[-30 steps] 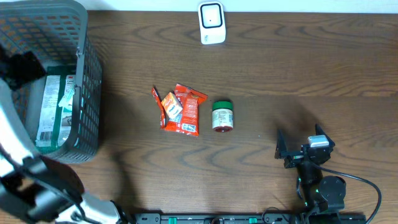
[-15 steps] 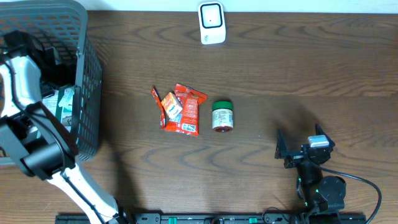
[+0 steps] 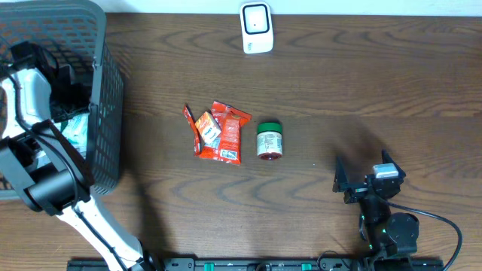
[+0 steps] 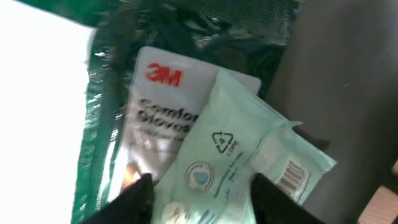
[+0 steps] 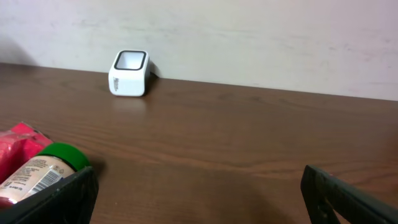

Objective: Scan the item barcode
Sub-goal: 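Reach the left gripper into the basket and grasp the green glove packet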

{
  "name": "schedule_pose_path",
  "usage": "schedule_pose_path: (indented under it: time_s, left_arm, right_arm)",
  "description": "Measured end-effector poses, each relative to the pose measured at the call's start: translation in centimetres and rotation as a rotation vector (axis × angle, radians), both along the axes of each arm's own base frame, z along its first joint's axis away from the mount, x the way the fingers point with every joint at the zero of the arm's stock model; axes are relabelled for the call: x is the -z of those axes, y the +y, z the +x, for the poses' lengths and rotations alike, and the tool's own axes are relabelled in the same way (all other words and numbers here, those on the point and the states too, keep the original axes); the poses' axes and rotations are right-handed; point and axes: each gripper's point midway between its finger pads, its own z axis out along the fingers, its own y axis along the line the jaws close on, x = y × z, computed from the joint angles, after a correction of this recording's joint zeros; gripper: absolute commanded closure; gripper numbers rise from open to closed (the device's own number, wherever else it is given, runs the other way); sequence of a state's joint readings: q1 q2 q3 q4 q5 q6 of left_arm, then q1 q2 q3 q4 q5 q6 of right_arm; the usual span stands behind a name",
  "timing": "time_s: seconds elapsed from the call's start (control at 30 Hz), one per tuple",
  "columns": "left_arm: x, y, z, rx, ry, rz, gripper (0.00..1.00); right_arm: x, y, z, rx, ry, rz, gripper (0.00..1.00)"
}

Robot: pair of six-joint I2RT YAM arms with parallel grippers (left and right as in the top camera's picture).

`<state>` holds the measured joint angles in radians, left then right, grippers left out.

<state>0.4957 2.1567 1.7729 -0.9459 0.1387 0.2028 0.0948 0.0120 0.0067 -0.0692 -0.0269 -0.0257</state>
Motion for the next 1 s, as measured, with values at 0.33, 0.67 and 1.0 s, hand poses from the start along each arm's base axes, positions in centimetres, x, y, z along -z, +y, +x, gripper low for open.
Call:
schedule_pose_path:
  time_s: [0.33,0.67,1.0]
  left_arm:
    - [-5.7,3.0,-3.1,-0.130,-0.024,0.099,0.14]
    - [-4.1,-0.6,-0.3,0.047,-0.106,0.035,0.05]
    - [0.8,-0.2,-1.2,0.039,-0.072,0.114,0.05]
  right_arm:
    - [0.0,0.0,0.0,0.000,0.000,0.000,0.01]
    - [0.0,0.0,0.0,0.000,0.000,0.000,0.01]
    - [0.0,0.0,0.0,0.000,0.000,0.000,0.01]
